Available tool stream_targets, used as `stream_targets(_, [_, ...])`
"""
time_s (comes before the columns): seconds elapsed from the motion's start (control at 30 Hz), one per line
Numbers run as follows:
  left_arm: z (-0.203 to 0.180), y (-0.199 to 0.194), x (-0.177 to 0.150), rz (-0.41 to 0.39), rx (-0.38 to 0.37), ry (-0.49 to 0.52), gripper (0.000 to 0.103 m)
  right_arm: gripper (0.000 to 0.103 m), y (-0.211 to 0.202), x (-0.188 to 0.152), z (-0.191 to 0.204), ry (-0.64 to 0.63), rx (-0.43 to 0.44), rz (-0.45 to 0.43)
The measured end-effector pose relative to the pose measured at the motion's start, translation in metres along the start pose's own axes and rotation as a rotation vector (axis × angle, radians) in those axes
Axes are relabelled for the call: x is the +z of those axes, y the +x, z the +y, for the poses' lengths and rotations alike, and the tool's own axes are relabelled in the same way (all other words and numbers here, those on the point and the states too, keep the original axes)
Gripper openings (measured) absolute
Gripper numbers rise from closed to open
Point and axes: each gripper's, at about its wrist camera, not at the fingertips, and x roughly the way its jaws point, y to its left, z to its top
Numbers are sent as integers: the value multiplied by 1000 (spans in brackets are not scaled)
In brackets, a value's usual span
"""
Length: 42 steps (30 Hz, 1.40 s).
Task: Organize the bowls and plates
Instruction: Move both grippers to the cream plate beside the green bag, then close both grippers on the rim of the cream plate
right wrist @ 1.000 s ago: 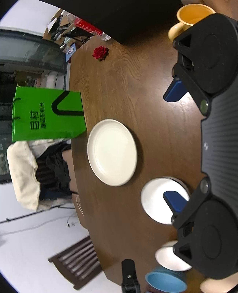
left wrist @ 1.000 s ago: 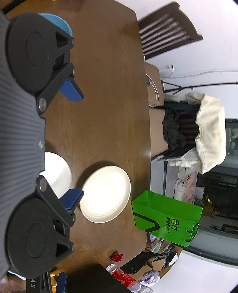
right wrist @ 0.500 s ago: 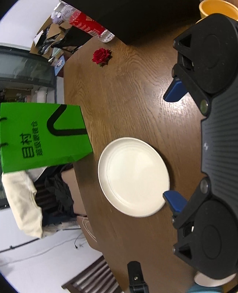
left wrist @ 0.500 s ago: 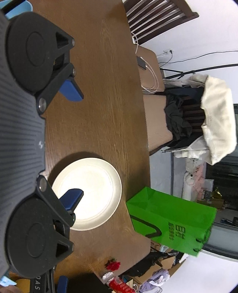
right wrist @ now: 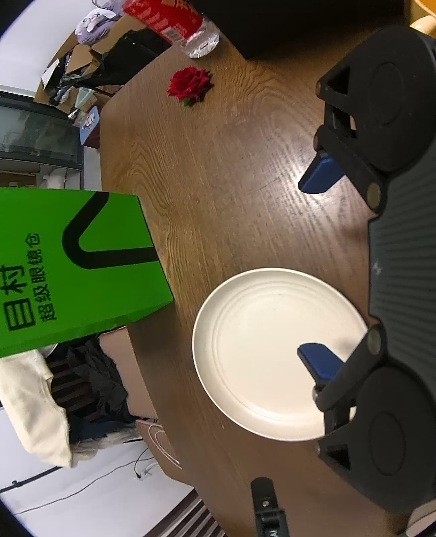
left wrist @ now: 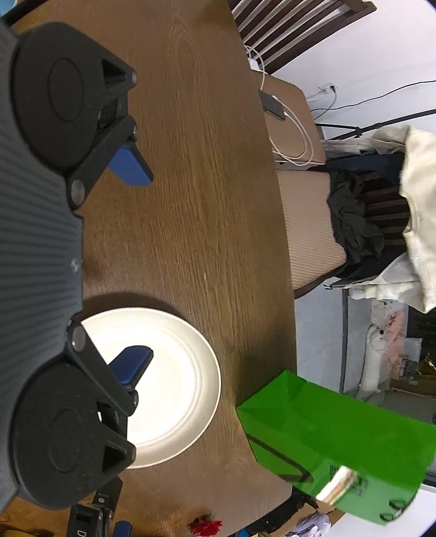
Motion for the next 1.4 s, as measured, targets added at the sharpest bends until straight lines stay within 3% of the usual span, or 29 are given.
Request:
stream_targets(0.23, [4,30,5,52,-4,-19,101,88,26,11,-4,22,13,36])
stream_targets(0.4, [6,47,4,85,-17,-45,97,79,40,16,-5,32,23,58])
stream_targets(0.57, [8,59,1,131,-54,-62,81,62,56,19,-5,44,41,82])
stream_targets(0.73, [5,67,1,149,-85,-69,75,48,67,20,-4,44,58,97])
stream_targets(0.83, [3,72,3,161,-106,-75,66,40,72,21,-6,54,69,100])
stream_targets(0.97, [-3,77,4,172,-129,-70,51,34,78,20,-8,66,79,108])
stream_targets(1.17, [-3,80,4,170,-151,-79,35,26,84,19,-8,72,91,113])
stream_targets(1.27, [-5,81,5,173,-182,-83,20,19,86,19,-8,73,99,109])
stream_targets(1.4, [-9,81,4,160,-187,-69,15,16,86,19,-9,78,106,102])
